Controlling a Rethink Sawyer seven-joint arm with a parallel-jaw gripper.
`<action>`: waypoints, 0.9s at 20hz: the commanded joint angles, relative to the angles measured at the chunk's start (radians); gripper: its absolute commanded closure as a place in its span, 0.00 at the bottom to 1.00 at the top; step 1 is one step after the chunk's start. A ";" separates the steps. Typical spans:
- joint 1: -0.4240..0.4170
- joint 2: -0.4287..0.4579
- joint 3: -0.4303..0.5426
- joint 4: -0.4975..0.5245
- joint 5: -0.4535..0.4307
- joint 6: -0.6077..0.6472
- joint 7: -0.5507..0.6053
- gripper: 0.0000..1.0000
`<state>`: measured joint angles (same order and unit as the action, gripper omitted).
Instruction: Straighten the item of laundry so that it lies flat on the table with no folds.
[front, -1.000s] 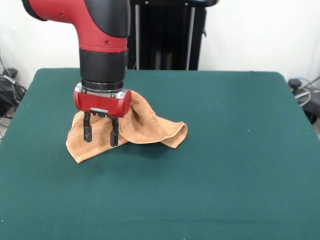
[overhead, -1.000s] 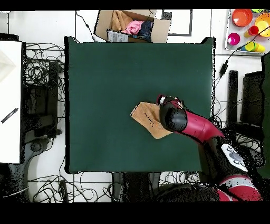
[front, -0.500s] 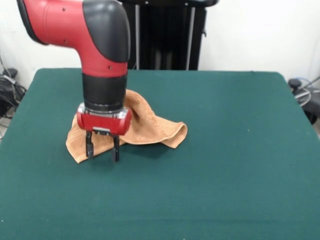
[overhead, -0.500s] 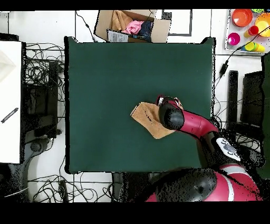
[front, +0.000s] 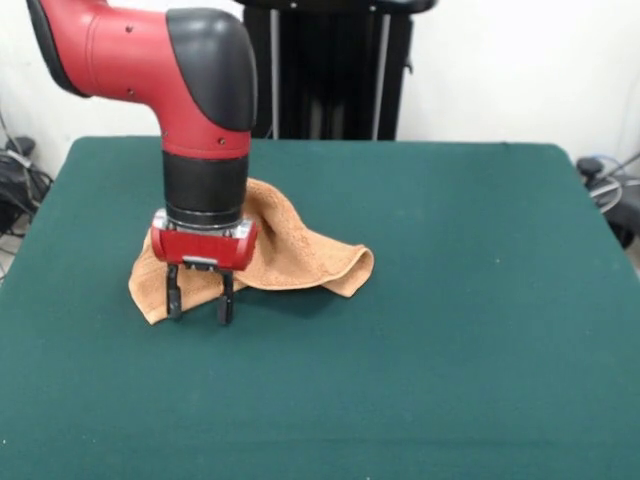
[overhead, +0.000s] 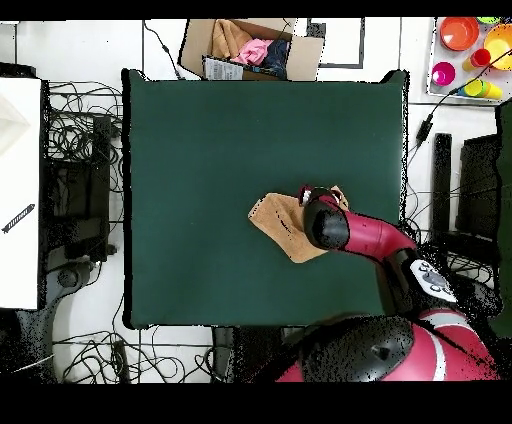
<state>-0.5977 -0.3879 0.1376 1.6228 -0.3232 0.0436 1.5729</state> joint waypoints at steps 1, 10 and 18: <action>0.003 -0.091 -0.042 0.033 -0.074 0.135 0.005 0.00; -0.031 -0.046 0.021 -0.034 -0.090 0.178 -0.008 0.00; -0.068 0.041 0.033 -0.056 -0.147 0.108 -0.010 0.00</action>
<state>-0.6471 -0.4301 0.1336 1.5869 -0.3890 0.1382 1.5726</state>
